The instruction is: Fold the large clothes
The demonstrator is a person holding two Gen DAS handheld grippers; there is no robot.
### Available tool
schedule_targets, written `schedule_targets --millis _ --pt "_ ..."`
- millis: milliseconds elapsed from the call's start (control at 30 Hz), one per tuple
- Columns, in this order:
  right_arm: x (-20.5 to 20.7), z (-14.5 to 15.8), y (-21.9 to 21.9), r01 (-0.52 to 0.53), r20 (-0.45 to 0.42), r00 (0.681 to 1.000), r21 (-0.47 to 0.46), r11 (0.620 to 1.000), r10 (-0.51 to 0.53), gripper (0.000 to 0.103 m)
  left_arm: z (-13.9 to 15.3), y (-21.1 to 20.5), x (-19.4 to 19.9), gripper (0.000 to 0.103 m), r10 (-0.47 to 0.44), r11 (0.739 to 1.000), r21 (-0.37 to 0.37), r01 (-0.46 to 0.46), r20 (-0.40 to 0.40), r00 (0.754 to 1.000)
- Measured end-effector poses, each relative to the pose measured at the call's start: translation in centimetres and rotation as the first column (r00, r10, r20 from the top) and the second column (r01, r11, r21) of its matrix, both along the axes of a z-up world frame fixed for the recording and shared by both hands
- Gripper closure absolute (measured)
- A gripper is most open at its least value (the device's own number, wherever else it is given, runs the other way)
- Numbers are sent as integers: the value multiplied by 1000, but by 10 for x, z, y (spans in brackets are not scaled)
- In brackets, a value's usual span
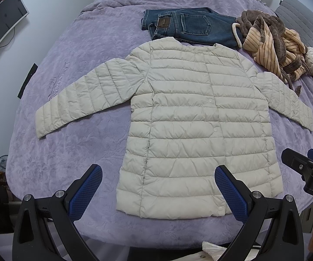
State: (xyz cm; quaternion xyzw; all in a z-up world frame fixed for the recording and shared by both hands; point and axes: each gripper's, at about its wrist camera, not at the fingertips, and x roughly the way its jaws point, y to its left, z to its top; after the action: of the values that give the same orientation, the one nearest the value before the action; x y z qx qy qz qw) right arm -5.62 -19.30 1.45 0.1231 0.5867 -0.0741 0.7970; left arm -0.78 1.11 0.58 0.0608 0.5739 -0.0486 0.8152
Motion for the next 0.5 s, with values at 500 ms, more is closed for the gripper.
schedule_targets --millis 500 --pt "0 -1 0 0 -3 1000 0 1000 0 0 0 0 1 0 0 1000 -1 0 -2 1000"
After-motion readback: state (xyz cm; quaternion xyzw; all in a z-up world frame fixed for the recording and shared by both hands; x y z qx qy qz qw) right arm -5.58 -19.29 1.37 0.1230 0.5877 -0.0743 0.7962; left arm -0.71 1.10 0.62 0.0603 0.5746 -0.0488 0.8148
